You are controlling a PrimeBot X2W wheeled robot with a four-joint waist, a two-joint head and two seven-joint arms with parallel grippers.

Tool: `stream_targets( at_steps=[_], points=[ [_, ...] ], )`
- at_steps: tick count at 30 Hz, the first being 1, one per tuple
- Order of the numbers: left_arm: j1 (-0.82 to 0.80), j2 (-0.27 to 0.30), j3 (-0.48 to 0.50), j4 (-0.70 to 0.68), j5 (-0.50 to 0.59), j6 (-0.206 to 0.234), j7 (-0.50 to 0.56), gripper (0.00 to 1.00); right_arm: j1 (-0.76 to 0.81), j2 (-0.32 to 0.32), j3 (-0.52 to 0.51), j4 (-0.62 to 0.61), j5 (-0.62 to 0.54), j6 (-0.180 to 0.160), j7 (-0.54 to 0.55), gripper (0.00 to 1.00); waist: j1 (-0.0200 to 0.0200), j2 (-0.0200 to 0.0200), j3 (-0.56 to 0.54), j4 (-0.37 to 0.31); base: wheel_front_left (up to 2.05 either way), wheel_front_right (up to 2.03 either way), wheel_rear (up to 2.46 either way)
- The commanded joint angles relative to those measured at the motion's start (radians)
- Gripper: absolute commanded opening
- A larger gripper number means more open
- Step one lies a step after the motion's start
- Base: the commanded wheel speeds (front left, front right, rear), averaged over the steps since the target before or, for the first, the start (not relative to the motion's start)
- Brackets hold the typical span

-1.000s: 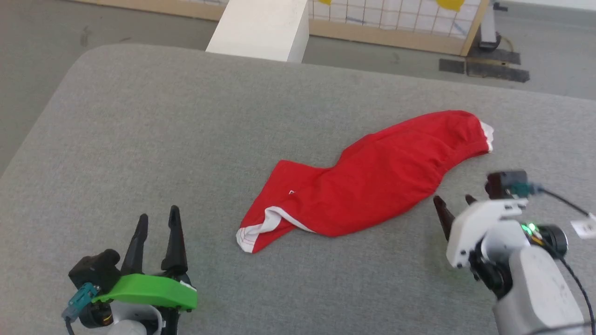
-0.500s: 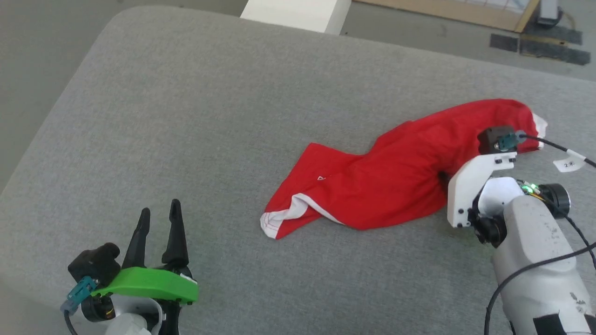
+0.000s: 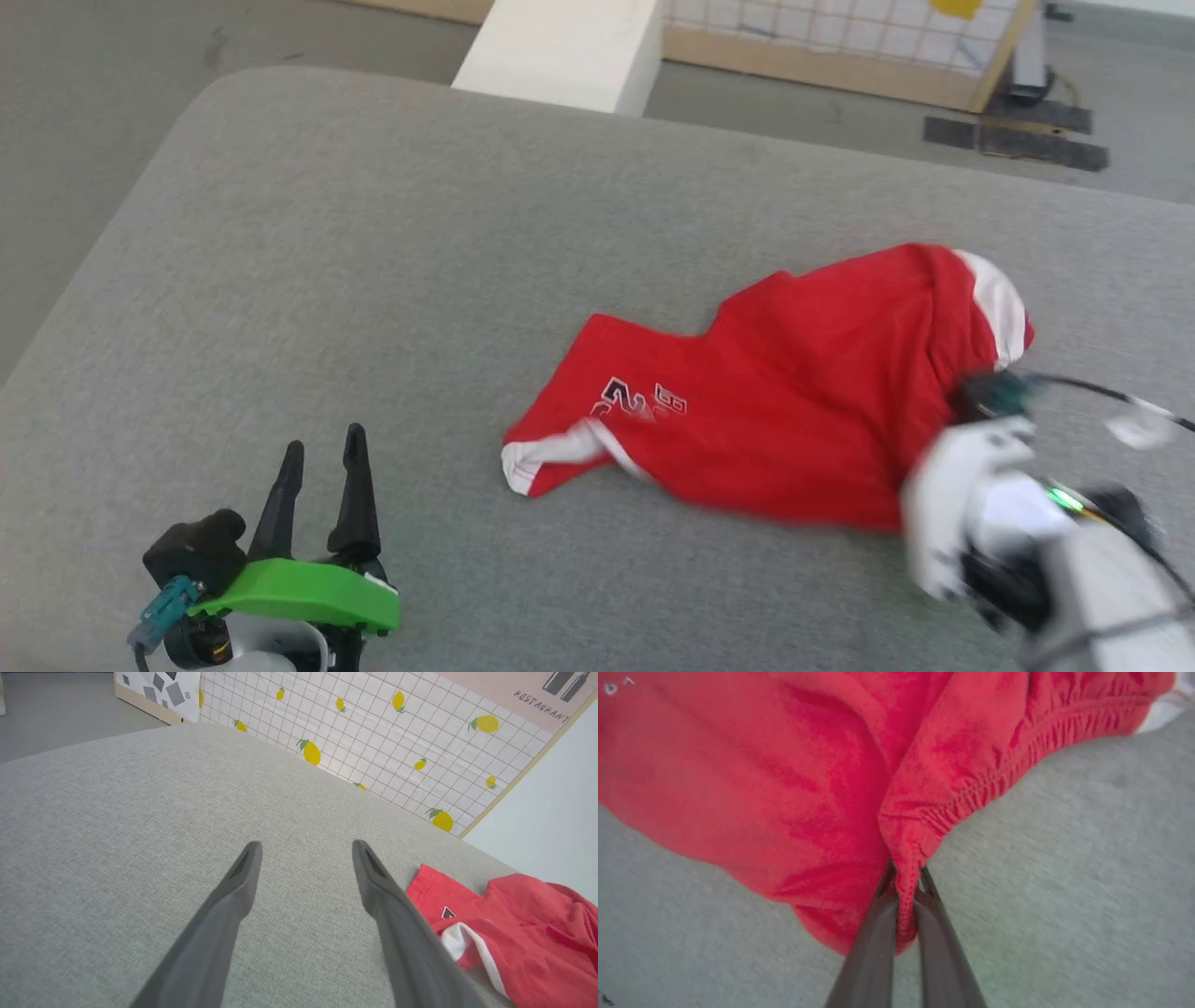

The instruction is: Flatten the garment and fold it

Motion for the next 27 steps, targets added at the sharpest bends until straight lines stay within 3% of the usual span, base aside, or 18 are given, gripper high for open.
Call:
stream_targets(
  at_steps=[1,4,7,11,12,13,19,24,27],
  points=[
    [0.01,0.0,-0.003,-0.007,0.006,-0.007,-0.004,1.0,0.07,-0.028,-0.031,-0.081,0.015,-0.001,0.069,0.0,0.0,0.009,-0.028,-0.039,0.0,0.0,0.0],
    [0.011,0.0,-0.012,-0.01,0.006,-0.007,-0.004,1.0,0.208,-0.065,-0.124,-0.285,0.016,-0.001,0.25,0.0,0.0,0.009,-0.03,-0.053,0.0,0.0,0.0],
    [0.009,0.0,-0.016,-0.011,0.005,-0.007,-0.004,1.0,0.291,-0.096,-0.221,-0.419,-0.022,-0.001,0.358,0.0,0.0,0.009,-0.031,-0.06,0.0,0.0,0.0],
    [0.009,0.001,-0.015,-0.011,0.004,-0.007,-0.004,1.0,0.344,-0.043,-0.276,-0.511,-0.031,-0.001,0.407,0.0,0.0,0.009,-0.03,-0.066,0.0,0.0,0.0],
    [0.01,0.001,-0.015,-0.011,0.004,-0.007,-0.004,1.0,0.347,-0.022,-0.277,-0.52,-0.026,-0.001,0.392,0.43,0.0,0.009,-0.03,-0.067,0.0,0.0,0.0],
    [0.011,0.001,-0.014,-0.01,0.004,-0.007,-0.004,1.0,0.35,-0.009,-0.278,-0.522,-0.023,-0.001,0.378,1.0,0.0,0.009,-0.03,-0.068,0.0,0.0,0.0],
    [0.012,0.005,-0.02,-0.003,0.0,-0.007,-0.004,1.0,0.305,0.046,-0.401,-0.535,-0.006,-0.001,0.161,1.0,0.0,0.009,-0.036,-0.064,0.0,0.0,0.0],
    [0.006,0.005,-0.045,0.0,-0.008,-0.007,-0.003,1.0,0.287,0.049,-0.533,-0.457,0.053,-0.001,-0.021,1.0,0.0,0.009,-0.043,-0.06,0.0,0.0,0.0],
    [-0.017,0.005,-0.098,-0.008,-0.028,-0.007,0.018,1.0,0.291,0.049,-0.553,-0.411,0.062,-0.001,-0.084,1.0,0.0,0.009,-0.044,-0.064,0.0,0.0,0.0]
  ],
)
